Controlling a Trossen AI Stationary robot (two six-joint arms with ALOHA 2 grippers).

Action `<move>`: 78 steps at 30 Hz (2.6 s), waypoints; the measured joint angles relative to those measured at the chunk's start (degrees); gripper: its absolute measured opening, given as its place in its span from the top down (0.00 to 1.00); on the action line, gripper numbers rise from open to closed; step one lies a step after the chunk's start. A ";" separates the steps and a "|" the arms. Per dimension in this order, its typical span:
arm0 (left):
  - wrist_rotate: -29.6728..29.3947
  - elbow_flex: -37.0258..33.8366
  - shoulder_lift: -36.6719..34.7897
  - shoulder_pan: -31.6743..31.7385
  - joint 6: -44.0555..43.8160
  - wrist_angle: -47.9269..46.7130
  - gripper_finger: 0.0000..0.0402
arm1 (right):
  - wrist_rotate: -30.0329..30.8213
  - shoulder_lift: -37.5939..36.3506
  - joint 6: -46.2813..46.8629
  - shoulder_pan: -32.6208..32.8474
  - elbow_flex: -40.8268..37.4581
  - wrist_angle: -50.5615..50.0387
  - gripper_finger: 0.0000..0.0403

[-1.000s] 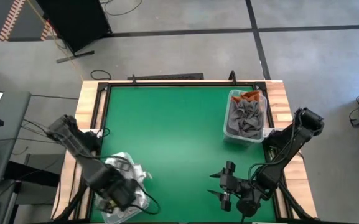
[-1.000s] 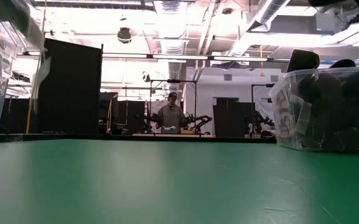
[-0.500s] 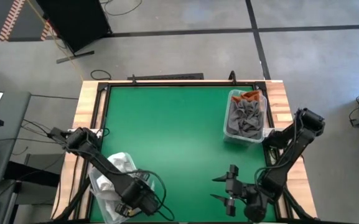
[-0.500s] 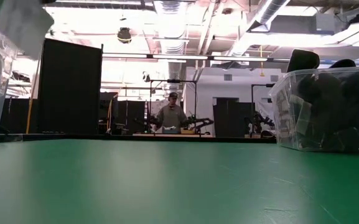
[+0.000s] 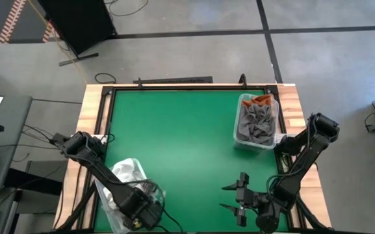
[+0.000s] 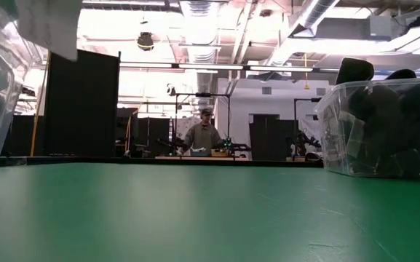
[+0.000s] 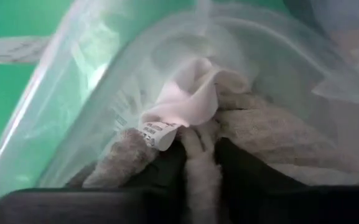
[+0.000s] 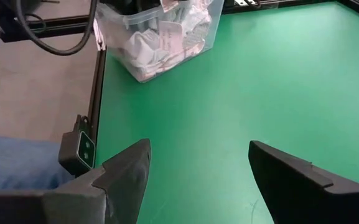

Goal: Sort towels by color in basket
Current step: Put the light gray microfiber towel into the bottom transparent bin, then return to Home Position

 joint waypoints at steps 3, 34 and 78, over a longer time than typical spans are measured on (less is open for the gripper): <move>-0.05 -0.16 -1.89 -0.31 -2.76 0.01 0.69 | 0.00 0.00 -0.40 -0.26 0.00 0.43 0.25; -46.47 -0.07 -30.94 -10.93 -12.62 -6.35 0.42 | 2.36 -2.89 -22.09 -2.99 -0.04 6.68 0.25; -60.20 -67.39 -109.37 -0.80 41.37 70.99 0.42 | 38.38 -48.10 10.74 19.71 -29.61 -32.75 0.25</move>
